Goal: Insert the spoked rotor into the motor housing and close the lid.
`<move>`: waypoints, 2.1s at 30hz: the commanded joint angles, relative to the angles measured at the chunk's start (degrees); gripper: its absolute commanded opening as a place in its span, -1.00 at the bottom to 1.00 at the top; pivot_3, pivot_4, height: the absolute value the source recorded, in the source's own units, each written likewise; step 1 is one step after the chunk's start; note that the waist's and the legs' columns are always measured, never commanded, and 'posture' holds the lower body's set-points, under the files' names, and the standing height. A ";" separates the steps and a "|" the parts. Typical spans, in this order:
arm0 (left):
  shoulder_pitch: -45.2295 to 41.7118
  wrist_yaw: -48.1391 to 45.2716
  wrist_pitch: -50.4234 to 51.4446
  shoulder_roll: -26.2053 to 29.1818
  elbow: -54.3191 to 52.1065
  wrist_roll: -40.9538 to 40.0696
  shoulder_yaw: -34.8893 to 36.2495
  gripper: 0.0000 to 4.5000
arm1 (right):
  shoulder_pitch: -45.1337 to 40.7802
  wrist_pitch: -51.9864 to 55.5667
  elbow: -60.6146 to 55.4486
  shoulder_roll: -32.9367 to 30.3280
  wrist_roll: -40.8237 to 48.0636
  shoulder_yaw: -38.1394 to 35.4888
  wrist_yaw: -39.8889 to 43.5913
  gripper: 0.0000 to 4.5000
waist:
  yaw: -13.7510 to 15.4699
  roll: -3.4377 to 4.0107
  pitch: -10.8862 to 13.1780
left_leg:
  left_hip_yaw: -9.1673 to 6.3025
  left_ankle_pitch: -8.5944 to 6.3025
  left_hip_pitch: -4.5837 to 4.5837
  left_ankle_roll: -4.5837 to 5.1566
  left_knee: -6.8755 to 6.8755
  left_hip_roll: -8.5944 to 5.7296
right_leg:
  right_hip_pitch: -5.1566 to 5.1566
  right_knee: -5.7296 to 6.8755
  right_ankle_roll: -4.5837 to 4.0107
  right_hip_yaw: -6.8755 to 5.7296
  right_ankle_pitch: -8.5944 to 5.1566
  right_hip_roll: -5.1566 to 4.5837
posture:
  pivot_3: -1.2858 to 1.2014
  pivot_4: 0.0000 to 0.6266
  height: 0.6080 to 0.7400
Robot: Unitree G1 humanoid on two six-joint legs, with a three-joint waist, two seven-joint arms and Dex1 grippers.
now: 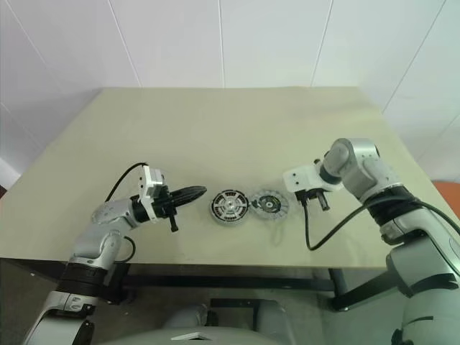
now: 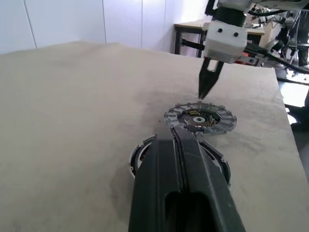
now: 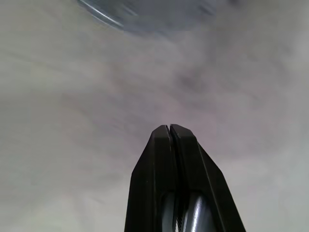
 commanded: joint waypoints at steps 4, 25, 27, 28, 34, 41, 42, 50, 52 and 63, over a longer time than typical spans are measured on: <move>-0.85 -0.18 0.56 0.43 -2.38 -1.00 0.80 -1.00 | 1.47 7.24 -5.21 0.37 6.90 -5.12 5.26 -0.98 | 0.06 -0.01 0.01 | 0.00 0.00 0.27 0.00 0.01 0.00 | 0.28 -0.03 0.00 0.00 0.00 -0.03 | 0.03 -1.00 1.00; -1.43 0.02 1.89 -0.28 -2.48 -0.68 -0.01 -1.00 | 5.42 12.89 -11.56 1.31 9.22 -6.96 0.49 -0.98 | -0.04 -0.01 0.02 | -0.05 -0.01 0.54 -0.01 0.01 0.07 | 0.56 -0.06 0.01 -0.04 -0.02 0.06 | 0.03 -1.00 1.00; -1.58 0.06 1.96 -0.42 -2.45 -0.63 -0.08 -1.00 | 5.35 12.17 -11.05 1.13 8.62 -6.83 -0.01 -0.98 | -0.02 -0.01 0.02 | -0.04 -0.01 0.53 -0.01 0.01 0.07 | 0.56 -0.07 0.01 -0.04 -0.01 0.06 | 0.03 -1.00 1.00; -1.64 0.06 1.97 -0.50 -2.43 -0.62 -0.11 -1.00 | 5.30 12.28 -10.78 1.51 8.87 -7.12 -0.42 -0.98 | -0.01 -0.01 0.02 | -0.04 -0.01 0.53 -0.01 0.01 0.07 | 0.56 -0.07 0.01 -0.04 -0.01 0.05 | 0.03 -1.00 1.00; -1.54 -0.02 1.63 -0.94 -2.00 -0.21 -0.53 -1.00 | 4.64 12.50 -9.28 2.83 9.64 -8.38 -2.70 -0.98 | -0.06 -0.01 0.02 | -0.05 -0.01 0.54 -0.01 0.01 0.07 | 0.56 -0.07 0.01 -0.04 -0.02 0.06 | 0.03 -1.00 1.00; -1.79 -0.21 1.33 -1.40 -1.03 0.22 -1.08 -1.00 | 1.63 13.76 -7.78 3.25 12.11 -11.17 -3.05 -0.98 | -0.10 -0.01 0.02 | -0.04 -0.01 0.54 0.00 0.01 0.07 | 0.55 -0.07 0.01 -0.03 -0.01 0.06 | 0.03 -1.00 1.00; -1.90 -0.23 1.33 -1.47 -0.90 0.26 -1.13 -1.00 | 1.20 13.38 -7.11 3.06 12.01 -11.40 -3.32 -0.98 | -0.07 -0.01 0.02 | -0.05 -0.01 0.54 0.00 0.01 0.07 | 0.55 -0.07 0.01 -0.03 -0.01 0.06 | 0.03 -1.00 1.00; -2.60 -0.28 1.36 -1.71 -0.32 0.44 -1.29 -1.00 | -1.95 14.00 -3.96 3.28 14.48 -14.26 -4.32 -0.98 | 0.10 -0.01 0.03 | -0.05 -0.01 0.49 -0.01 0.01 0.05 | 0.57 -0.14 0.00 -0.04 -0.02 0.01 | 0.03 -1.00 1.00; -2.71 -0.16 1.40 -1.75 -0.29 0.43 -1.22 -1.00 | -2.14 15.00 -3.88 3.81 15.65 -15.16 -5.22 -0.98 | 0.09 -0.01 0.02 | -0.05 -0.01 0.49 -0.01 0.00 0.05 | 0.56 -0.14 0.00 -0.04 -0.01 0.00 | 0.03 -1.00 1.00; -3.07 0.70 2.28 -1.99 -1.18 0.31 -1.35 -1.00 | 3.67 13.35 -7.67 1.72 8.98 -11.85 -13.46 -0.98 | 0.89 0.00 0.02 | -0.04 -0.02 0.46 -0.01 0.00 0.02 | 0.56 -0.18 0.00 -0.04 -0.02 -0.06 | 0.03 -1.00 1.00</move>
